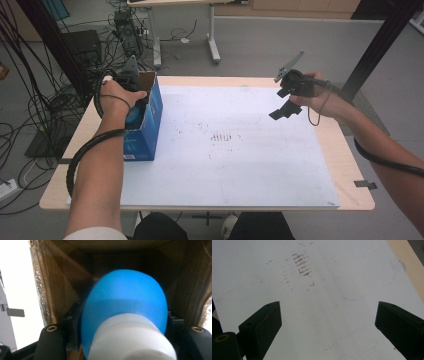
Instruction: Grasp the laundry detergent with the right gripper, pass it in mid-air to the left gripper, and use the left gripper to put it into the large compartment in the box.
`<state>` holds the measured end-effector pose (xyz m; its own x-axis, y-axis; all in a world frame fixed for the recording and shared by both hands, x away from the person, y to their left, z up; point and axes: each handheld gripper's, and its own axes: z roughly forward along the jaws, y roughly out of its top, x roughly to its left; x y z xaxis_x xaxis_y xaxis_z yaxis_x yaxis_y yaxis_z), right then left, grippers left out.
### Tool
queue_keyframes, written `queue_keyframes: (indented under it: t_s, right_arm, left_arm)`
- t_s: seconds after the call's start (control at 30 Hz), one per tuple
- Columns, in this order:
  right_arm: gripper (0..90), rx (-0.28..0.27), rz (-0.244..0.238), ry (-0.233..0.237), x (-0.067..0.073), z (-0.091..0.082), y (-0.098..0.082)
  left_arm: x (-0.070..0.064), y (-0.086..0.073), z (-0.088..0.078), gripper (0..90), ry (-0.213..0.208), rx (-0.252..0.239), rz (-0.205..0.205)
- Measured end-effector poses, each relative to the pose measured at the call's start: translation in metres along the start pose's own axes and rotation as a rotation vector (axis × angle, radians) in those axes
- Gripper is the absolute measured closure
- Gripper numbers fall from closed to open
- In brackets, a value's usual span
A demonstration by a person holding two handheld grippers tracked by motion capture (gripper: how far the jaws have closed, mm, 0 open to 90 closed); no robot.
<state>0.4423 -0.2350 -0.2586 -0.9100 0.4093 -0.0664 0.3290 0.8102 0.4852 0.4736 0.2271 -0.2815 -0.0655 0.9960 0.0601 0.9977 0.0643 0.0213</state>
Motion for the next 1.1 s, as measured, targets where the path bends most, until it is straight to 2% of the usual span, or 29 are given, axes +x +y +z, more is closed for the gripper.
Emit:
queue_keyframes:
  t_s: [1.1]
  right_arm:
    - [6.9,-0.006,-0.004,-0.012,-0.0002,-0.0059,0.0029]
  left_arm:
    - [-0.0004,-0.0009,-0.0001,35.3,0.0,-0.006,0.0]
